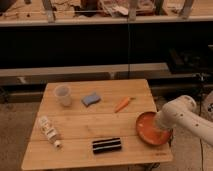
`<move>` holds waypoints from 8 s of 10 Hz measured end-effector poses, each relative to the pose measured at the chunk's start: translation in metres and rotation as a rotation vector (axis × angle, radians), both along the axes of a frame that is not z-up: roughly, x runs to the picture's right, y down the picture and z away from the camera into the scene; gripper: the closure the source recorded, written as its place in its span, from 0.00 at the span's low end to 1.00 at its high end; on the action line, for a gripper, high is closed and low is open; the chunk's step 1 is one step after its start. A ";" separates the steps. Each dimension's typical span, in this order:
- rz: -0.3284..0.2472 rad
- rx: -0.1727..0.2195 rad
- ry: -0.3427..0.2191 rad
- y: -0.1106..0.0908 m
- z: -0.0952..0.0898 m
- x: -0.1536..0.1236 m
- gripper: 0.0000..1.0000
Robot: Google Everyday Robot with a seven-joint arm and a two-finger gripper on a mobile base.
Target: Push the ceramic bowl across the table
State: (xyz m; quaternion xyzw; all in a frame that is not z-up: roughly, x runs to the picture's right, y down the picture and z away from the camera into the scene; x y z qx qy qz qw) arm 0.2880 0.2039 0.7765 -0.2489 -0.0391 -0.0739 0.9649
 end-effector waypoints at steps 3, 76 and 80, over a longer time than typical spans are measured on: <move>-0.014 -0.003 -0.002 0.002 0.001 0.001 0.81; -0.406 -0.110 -0.161 0.026 0.025 -0.053 0.81; -0.437 -0.119 -0.178 0.026 0.025 -0.061 0.81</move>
